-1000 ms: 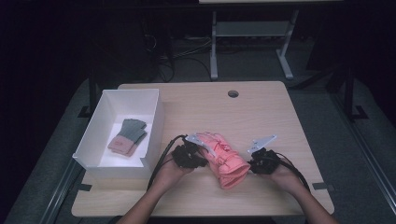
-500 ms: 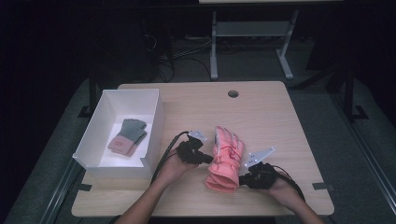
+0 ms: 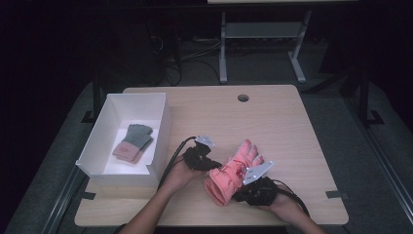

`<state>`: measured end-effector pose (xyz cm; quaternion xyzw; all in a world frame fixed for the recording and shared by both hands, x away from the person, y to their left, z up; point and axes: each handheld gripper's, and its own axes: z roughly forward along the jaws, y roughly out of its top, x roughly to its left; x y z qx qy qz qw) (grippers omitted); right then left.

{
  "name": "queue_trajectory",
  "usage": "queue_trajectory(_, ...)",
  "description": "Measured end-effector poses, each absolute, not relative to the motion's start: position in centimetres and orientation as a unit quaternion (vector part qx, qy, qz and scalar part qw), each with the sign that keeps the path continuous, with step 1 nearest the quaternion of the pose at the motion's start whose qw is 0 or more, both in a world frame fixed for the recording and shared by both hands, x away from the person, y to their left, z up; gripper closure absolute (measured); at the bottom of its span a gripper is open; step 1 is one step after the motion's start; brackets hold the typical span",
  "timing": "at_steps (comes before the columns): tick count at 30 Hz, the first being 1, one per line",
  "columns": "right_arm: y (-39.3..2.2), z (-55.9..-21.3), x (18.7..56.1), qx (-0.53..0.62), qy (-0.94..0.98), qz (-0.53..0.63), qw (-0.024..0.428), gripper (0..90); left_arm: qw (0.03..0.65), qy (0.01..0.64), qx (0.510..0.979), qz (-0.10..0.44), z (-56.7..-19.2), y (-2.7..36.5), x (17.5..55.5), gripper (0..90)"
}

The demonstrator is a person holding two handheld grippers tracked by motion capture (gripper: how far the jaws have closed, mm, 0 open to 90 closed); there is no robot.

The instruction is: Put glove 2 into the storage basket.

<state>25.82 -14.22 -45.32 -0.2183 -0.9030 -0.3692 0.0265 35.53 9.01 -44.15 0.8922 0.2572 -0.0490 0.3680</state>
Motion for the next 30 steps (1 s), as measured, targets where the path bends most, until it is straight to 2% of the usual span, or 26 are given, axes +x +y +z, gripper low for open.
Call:
queue_trajectory(3,-15.6,-45.0,25.8,-0.238,-0.898,-0.37,0.013,89.4,0.369,0.268,0.889,-0.039,-43.4,9.6,35.6,85.2)
queue_trajectory(5,-16.6,-44.8,25.5,-0.252,-0.894,-0.37,-0.002,82.0,0.373,0.273,0.886,-0.034,-42.8,10.0,35.6,82.1)
queue_trajectory(8,-18.4,-44.5,25.1,-0.278,-0.882,-0.38,-0.02,68.5,0.38,0.278,0.882,-0.03,-41.8,10.6,35.7,72.8)
queue_trajectory(16,-21.9,-44.7,24.2,-0.347,-0.858,-0.373,-0.061,36.3,0.392,0.274,0.877,-0.034,-39.2,10.0,35.2,39.6)
queue_trajectory(19,-22.6,-44.7,24.1,-0.368,-0.85,-0.369,-0.075,27.3,0.401,0.263,0.877,-0.038,-38.5,9.0,35.0,32.7)
queue_trajectory(25,-23.3,-44.7,24.0,-0.395,-0.839,-0.364,-0.09,17.9,0.391,0.246,0.886,-0.042,-38.4,6.2,35.4,19.5)
queue_trajectory(30,-23.1,-44.7,24.0,-0.393,-0.841,-0.36,-0.094,14.6,0.381,0.235,0.893,-0.051,-39.1,4.3,35.8,15.8)
